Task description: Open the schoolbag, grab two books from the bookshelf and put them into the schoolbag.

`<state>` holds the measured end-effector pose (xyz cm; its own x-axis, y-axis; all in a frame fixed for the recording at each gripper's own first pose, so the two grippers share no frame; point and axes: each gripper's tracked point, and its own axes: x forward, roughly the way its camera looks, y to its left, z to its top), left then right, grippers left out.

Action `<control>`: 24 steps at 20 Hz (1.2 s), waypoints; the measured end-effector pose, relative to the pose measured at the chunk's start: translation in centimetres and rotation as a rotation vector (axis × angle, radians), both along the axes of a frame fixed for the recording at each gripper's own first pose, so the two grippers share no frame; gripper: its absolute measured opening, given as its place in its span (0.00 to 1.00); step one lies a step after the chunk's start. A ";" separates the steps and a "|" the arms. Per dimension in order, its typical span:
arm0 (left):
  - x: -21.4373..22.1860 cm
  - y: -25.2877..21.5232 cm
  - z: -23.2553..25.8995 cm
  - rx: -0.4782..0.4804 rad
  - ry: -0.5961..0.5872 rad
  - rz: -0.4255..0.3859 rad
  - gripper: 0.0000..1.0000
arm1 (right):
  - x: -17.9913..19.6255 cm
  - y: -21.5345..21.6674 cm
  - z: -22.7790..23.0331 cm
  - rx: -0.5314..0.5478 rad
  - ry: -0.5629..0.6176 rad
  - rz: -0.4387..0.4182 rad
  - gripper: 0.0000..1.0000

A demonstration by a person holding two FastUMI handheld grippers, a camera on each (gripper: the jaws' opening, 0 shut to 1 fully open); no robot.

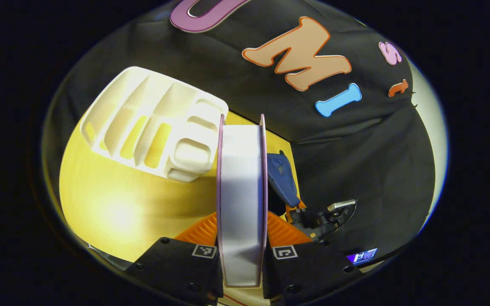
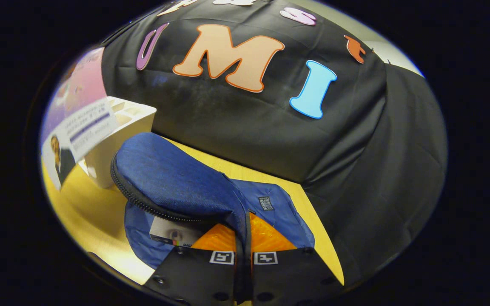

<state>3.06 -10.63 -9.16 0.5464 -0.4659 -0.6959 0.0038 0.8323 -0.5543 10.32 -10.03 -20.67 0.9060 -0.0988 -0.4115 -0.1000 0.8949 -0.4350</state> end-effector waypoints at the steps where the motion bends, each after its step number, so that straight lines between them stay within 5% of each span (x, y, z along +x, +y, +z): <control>1: 0.3 -0.9 -1.2 -0.004 0.005 -0.003 0.34 | 0.1 -0.1 0.1 0.014 0.000 -0.003 0.03; 24: 11.8 -17.0 -13.8 -0.409 -0.041 0.044 0.33 | -0.1 -0.9 0.9 0.084 0.003 -0.003 0.02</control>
<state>14.82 -27.58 -22.98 0.5959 -0.6748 -0.4354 0.0021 0.5435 -0.8394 10.18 -10.89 -19.72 0.9047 -0.0660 -0.4209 -0.0987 0.9286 -0.3578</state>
